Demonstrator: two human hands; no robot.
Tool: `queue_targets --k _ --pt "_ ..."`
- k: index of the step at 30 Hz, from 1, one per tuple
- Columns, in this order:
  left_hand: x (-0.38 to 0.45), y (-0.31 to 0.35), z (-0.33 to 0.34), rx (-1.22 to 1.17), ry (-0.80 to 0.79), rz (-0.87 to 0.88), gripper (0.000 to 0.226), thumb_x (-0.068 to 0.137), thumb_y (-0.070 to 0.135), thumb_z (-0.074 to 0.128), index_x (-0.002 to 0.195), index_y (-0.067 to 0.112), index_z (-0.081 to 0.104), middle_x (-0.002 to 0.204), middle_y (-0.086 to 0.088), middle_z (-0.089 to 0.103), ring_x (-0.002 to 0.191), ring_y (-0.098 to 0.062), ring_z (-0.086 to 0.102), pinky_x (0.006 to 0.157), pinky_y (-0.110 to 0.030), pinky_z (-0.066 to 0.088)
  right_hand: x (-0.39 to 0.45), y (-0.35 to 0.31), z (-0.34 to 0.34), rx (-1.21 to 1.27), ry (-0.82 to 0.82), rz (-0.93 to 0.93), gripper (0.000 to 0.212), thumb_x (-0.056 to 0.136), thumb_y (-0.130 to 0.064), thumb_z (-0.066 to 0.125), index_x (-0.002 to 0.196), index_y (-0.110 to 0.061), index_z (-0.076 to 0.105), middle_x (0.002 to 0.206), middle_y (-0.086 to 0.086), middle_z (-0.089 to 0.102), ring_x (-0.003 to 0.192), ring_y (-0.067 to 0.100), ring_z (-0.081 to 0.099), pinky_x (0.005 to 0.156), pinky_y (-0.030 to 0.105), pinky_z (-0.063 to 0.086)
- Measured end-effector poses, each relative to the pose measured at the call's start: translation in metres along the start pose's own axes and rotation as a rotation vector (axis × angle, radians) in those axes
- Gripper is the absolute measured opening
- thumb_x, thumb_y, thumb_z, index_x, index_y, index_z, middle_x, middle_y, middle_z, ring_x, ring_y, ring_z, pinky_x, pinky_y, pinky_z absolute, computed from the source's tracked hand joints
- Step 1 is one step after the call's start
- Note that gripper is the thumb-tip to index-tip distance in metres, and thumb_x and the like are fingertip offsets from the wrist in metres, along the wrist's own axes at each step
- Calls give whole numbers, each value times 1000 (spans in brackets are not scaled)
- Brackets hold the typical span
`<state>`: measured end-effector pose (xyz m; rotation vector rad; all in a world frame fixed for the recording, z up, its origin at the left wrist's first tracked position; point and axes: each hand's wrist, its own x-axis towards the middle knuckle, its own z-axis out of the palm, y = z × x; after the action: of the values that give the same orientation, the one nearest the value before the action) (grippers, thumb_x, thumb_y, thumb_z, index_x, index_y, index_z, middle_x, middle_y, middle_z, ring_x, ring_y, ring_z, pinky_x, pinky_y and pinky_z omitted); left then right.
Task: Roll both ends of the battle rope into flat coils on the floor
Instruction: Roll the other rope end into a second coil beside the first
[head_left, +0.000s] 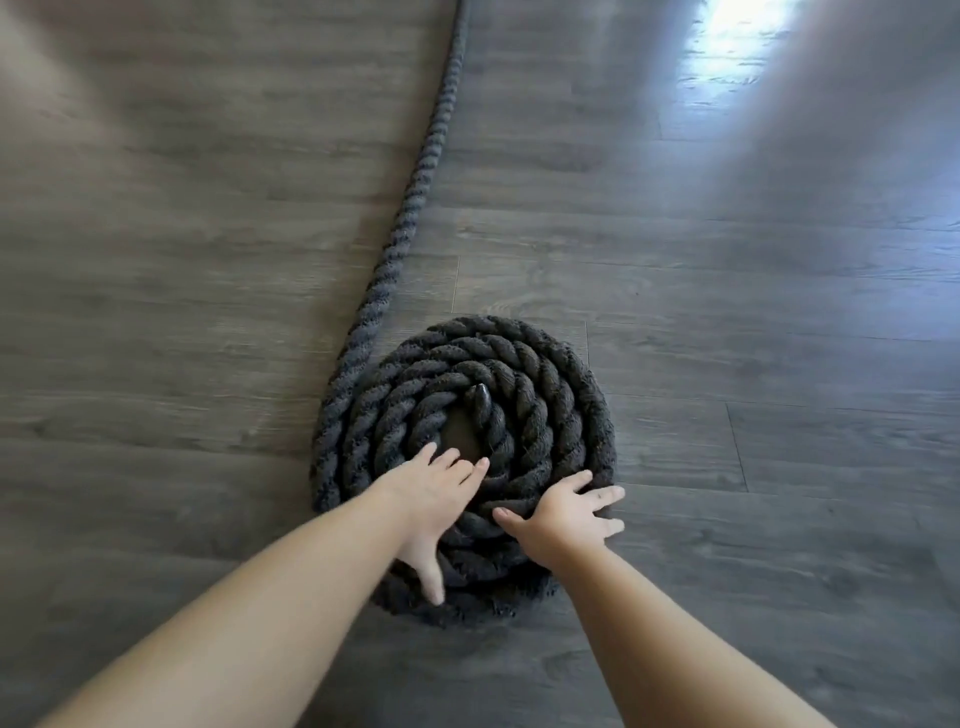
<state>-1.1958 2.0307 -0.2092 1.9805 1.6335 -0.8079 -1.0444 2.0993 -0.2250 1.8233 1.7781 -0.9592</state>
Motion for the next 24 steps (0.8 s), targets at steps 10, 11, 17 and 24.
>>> queue_targets --k 10,11,17,24 --pt "-1 -98 8 298 -23 141 170 42 85 76 151 13 -32 163 -8 -30 147 -27 -32 111 -56 -25 22 -14 -14 -71 3 -28 129 80 -64 70 154 -6 -18 156 31 -25 144 57 0 112 60 25" --pt "2 -101 10 299 -9 137 171 41 91 71 150 11 -34 162 -8 -31 147 -26 -33 113 -59 -23 27 -16 -16 -79 -5 -36 129 80 -64 70 154 -7 -19 156 31 -25 144 57 -1 112 60 25" --pt "9 -114 19 244 28 104 168 42 104 50 151 4 -28 164 -13 -25 150 -30 -28 115 -71 -1 60 -37 -36 -130 -25 -88 129 79 -63 72 154 -12 -19 156 26 -29 144 55 -6 111 63 28" --pt "23 -119 12 127 46 -16 167 44 105 46 151 -2 -24 165 -15 -19 151 -35 -21 108 -79 16 94 -73 -69 -279 32 -180 118 84 -63 66 155 -23 -18 159 16 -30 148 46 -12 113 68 15"
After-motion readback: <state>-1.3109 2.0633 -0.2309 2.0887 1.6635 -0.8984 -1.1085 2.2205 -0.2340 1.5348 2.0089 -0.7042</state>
